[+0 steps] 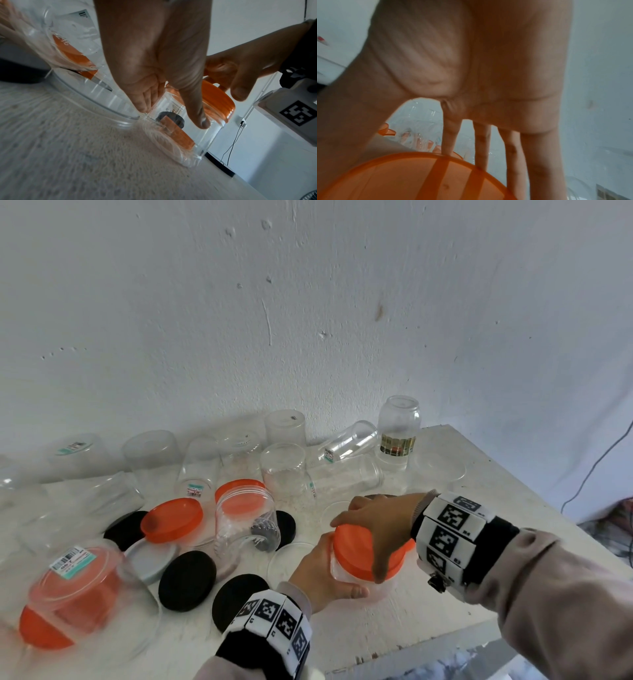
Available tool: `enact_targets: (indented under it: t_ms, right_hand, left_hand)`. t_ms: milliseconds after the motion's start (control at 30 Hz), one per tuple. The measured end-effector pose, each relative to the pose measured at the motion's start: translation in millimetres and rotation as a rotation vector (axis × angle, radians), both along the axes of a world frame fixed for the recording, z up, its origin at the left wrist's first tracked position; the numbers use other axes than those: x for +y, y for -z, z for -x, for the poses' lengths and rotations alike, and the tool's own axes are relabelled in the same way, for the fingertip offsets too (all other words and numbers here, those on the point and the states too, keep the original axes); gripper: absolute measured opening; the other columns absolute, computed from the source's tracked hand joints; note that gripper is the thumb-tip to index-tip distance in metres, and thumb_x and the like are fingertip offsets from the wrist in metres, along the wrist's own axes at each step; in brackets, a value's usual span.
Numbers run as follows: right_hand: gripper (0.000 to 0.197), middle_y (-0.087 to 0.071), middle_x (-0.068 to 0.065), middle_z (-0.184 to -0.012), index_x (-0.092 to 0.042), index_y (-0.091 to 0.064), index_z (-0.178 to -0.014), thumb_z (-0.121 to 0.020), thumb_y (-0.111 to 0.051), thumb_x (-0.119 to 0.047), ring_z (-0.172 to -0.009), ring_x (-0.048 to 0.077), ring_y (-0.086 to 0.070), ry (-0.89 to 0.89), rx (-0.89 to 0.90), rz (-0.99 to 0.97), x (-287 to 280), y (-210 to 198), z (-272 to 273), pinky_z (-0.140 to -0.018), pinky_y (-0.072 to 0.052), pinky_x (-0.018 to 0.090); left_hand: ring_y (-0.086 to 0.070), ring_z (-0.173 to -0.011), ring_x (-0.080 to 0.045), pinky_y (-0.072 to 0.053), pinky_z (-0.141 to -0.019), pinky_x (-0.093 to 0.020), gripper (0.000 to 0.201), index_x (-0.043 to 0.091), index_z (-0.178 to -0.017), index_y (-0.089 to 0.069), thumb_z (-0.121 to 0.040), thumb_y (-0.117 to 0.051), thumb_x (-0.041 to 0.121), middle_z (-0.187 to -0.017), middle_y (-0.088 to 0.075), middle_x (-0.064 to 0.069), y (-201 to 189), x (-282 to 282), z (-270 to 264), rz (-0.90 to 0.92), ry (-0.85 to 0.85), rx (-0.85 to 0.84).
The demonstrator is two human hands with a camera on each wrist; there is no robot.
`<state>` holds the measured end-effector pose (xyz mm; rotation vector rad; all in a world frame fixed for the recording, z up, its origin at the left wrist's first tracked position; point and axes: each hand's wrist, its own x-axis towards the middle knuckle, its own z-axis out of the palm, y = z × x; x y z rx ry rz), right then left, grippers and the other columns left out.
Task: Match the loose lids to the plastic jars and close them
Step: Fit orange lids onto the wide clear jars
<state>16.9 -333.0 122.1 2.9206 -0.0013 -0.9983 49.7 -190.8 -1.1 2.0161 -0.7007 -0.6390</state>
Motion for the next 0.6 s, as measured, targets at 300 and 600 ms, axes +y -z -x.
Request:
enact_targets:
  t_ms: [300, 600]
  right_hand:
    - [0.11, -0.028, -0.001, -0.15, -0.032, -0.019, -0.148, -0.06, -0.062, -0.082, -0.133, 0.03, -0.039, 0.141, -0.077, 0.026, -1.6, 9.9, 0.5, -0.101, -0.041, 0.053]
    - [0.097, -0.028, -0.006, -0.141, -0.051, -0.018, -0.141, -0.065, -0.077, -0.059, -0.132, 0.029, -0.03, 0.053, -0.055, -0.061, -3.1, 9.4, 0.2, -0.097, -0.042, 0.056]
  left_hand:
    - [-0.048, -0.122, -0.017, -0.039, -0.106, -0.033, 0.095, 0.023, -0.139, -0.028, -0.064, -0.086, 0.028, -0.132, -0.051, 0.003, 0.2, 0.6, -0.2, 0.013, 0.004, 0.02]
    - [-0.052, -0.118, -0.018, -0.042, -0.104, -0.035, 0.094, 0.021, -0.137, -0.027, -0.065, -0.086, 0.027, -0.13, -0.053, 0.001, -1.3, -0.3, -0.5, -0.015, 0.003, -0.007]
